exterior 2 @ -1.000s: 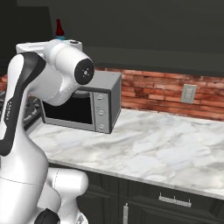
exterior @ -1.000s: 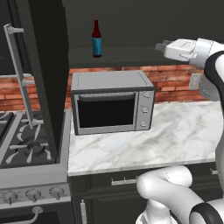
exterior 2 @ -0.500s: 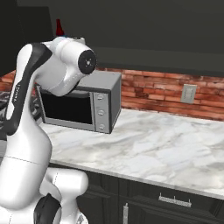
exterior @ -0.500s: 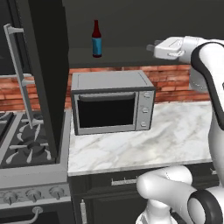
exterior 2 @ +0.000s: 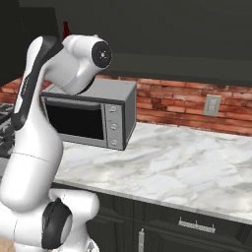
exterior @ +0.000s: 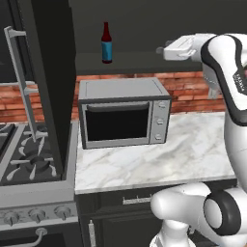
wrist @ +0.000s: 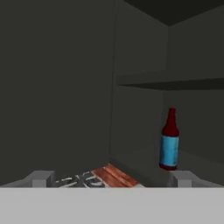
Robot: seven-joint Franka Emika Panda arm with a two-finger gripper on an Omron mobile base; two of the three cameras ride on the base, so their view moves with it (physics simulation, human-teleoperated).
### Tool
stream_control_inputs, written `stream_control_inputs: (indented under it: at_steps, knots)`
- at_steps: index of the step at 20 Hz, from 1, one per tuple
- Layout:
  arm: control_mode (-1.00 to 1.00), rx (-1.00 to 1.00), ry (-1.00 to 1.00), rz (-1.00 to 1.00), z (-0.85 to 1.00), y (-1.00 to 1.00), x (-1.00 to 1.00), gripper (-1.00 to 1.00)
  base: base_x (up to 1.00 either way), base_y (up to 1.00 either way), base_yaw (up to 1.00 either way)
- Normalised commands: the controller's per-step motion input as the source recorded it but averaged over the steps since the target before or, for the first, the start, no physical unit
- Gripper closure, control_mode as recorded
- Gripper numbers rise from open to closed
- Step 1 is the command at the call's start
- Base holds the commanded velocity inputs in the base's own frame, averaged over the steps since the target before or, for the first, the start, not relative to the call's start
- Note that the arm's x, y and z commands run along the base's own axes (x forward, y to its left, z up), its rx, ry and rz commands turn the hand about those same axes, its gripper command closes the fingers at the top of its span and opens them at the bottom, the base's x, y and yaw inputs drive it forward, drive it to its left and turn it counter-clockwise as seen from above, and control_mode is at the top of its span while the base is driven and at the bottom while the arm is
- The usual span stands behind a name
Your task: Get the candle and the beer from the cabinet and move them to the dining counter.
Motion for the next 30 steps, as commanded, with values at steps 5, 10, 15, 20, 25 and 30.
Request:
stream_control_inputs:
  at_steps: [5, 10, 15, 20, 25, 30]
  knots:
    - [-1.0, 0.0, 0.01, 0.0, 0.0, 0.0, 0.64, -1.0, 0.0, 0.0, 0.0]
    - [-1.0, 0.0, 0.02, 0.0, -0.01, 0.02, 0.56, -1.0, 0.0, 0.0, 0.0]
    - [-1.0, 0.0, 0.0, 0.0, 0.0, 0.12, 0.44, -1.0, 0.0, 0.0, 0.0]
    - [-1.0, 0.0, 0.0, 0.02, -0.05, 0.18, 0.3, -1.0, 0.0, 0.0, 0.0]
    - [-1.0, 0.0, 0.0, 0.03, -0.04, 0.17, 0.27, -1.0, 0.0, 0.0, 0.0]
    - [-1.0, 0.0, 0.0, 0.03, -0.08, 0.09, 0.34, -1.0, 0.0, 0.0, 0.0]
